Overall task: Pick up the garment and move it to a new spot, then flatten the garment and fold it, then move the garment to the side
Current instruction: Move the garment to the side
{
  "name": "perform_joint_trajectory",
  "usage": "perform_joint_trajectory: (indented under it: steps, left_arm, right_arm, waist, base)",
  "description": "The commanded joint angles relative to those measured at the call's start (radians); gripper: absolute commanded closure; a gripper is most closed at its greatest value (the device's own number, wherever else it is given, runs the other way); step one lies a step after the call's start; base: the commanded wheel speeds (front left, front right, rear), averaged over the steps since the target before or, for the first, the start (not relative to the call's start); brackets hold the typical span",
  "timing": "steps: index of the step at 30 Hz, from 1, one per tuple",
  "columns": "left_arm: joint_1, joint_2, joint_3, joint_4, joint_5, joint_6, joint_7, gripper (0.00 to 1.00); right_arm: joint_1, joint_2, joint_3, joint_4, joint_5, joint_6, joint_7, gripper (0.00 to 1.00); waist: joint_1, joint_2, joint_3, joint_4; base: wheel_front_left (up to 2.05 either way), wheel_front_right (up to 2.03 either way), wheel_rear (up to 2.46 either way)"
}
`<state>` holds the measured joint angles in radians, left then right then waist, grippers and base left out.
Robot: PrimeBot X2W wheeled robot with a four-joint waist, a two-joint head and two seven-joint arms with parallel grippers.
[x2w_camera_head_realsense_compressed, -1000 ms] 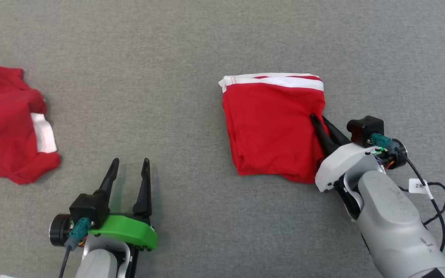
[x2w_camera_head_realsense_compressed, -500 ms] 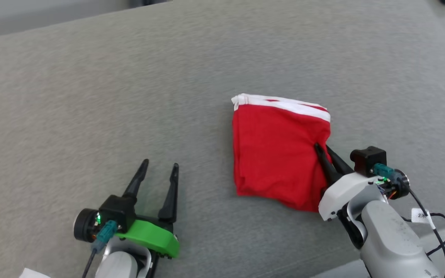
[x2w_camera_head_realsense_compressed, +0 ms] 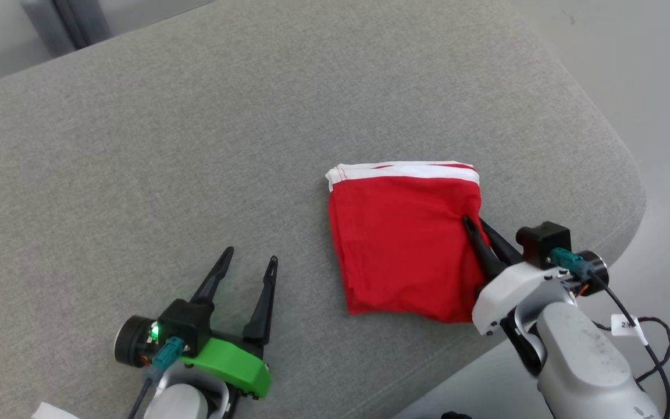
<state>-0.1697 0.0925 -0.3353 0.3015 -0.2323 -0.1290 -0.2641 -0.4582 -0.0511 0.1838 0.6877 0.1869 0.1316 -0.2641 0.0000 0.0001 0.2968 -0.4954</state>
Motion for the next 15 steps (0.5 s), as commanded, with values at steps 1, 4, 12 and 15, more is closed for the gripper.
perform_joint_trajectory:
  steps: [1,4,12,15]
  left_arm:
    - [-0.008,0.018,0.004,0.0,-0.002,-0.003,0.0,0.0]
    - [-0.028,0.037,0.0,-0.008,-0.001,-0.003,0.0,0.0]
    - [-0.099,0.103,-0.01,-0.045,-0.008,-0.003,0.0,0.0]
    - [-0.132,0.127,-0.019,-0.059,-0.013,-0.003,0.0,0.0]
  right_arm:
    - [-0.031,0.0,0.005,0.004,-0.026,-0.002,0.0,1.0]
    - [-0.085,-0.001,-0.015,0.027,-0.081,-0.002,0.0,1.0]
    - [-0.312,-0.023,-0.14,0.111,-0.272,-0.002,0.005,1.0]
    - [-0.402,-0.065,-0.203,0.137,-0.344,-0.002,0.028,1.0]
  waist:
    - [0.0,-0.0001,0.032,0.001]
    - [0.0,-0.0001,0.075,0.025]
    - [0.0,-0.0001,0.221,0.116]
    - [0.0,-0.0001,0.269,0.151]
  base:
    - [0.0,0.0,0.0]
    - [0.0,0.0,0.0]
    - [0.0,0.0,0.0]
    - [0.0,0.0,0.0]
